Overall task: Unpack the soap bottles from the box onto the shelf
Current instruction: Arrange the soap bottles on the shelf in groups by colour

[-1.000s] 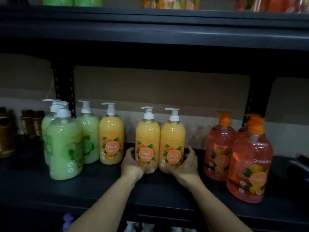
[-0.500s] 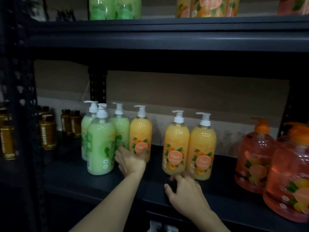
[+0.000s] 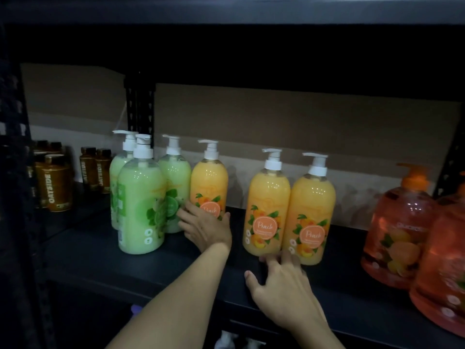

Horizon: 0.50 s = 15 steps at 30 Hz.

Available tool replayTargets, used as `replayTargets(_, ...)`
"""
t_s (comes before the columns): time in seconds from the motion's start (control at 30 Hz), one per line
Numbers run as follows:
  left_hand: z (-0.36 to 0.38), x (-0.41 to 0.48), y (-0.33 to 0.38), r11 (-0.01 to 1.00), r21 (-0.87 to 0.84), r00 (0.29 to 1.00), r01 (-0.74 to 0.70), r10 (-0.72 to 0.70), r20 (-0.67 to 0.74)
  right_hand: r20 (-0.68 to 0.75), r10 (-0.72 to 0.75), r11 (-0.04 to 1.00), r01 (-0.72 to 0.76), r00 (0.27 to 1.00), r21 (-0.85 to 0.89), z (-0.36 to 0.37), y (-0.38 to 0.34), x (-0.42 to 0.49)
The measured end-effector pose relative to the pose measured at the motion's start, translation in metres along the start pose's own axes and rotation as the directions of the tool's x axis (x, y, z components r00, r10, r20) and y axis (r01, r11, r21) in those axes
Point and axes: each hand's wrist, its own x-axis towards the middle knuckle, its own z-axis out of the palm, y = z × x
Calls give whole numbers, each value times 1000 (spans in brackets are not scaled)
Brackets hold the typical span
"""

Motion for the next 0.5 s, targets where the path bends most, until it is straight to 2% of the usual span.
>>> replayTargets(0.3,-17,4,-3,999,-18,995,45,-44,90,-19,-7,1000,7,1000,1,0,1,-1)
replayTargets(0.5,-55,-8,-13,999,-1,984,50,-49,172,36,-16,1000,16,999,24,-6,2,-3)
